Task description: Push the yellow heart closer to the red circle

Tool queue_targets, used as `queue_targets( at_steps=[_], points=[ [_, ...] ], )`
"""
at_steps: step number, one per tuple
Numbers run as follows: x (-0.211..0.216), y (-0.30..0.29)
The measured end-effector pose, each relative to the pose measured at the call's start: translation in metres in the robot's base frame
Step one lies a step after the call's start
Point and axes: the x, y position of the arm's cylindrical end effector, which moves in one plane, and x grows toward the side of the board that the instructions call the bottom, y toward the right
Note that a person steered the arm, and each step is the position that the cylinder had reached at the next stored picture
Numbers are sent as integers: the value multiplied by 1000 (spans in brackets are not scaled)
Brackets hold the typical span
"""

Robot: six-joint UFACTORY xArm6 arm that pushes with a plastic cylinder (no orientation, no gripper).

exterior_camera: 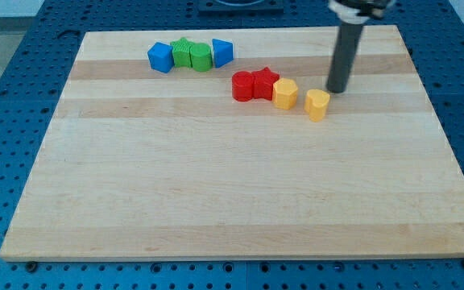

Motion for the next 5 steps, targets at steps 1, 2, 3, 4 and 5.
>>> queue_targets(
  at_steps=[1,2,3,4,5],
  points=[
    [3,34],
    [5,38],
    [22,9],
    [38,-29],
    [50,-58]
  ],
)
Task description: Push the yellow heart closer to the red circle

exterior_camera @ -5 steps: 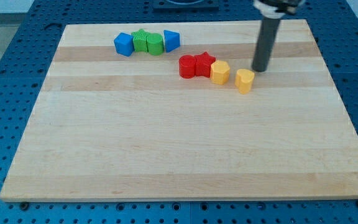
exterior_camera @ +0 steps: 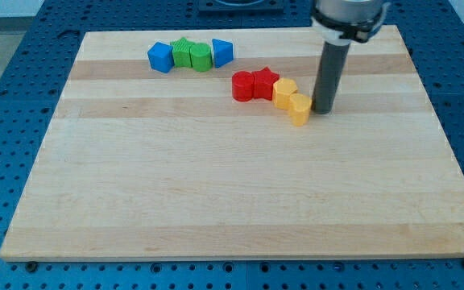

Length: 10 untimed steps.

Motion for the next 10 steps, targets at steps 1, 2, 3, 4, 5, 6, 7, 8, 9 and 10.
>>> queue_targets(
  at_steps=[1,2,3,4,5,6,7,8,9,10],
  points=[
    [14,-9],
    [34,-19],
    [32,-46],
    [33,-53],
    [49,-30],
    [41,8],
    [22,10],
    [16,-14],
    [21,-26],
    [36,-28]
  ],
)
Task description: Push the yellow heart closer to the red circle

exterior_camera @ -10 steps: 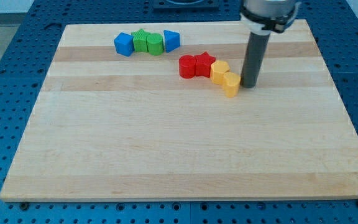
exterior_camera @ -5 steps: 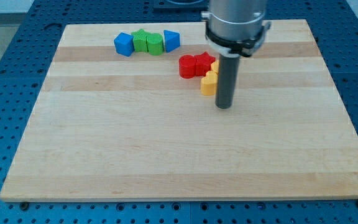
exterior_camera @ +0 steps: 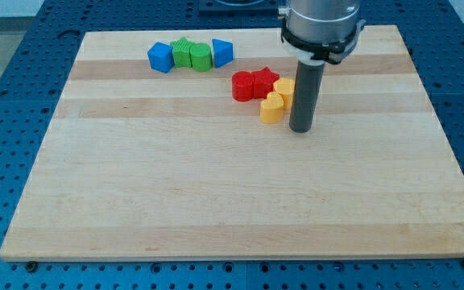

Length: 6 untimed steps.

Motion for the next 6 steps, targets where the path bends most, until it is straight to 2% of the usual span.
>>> queue_targets(
  at_steps=[1,3,4,5,6],
  points=[
    [2,-13],
    [-26,-46],
    [-25,-52],
    [-4,-60],
    [-15,-116]
  ],
)
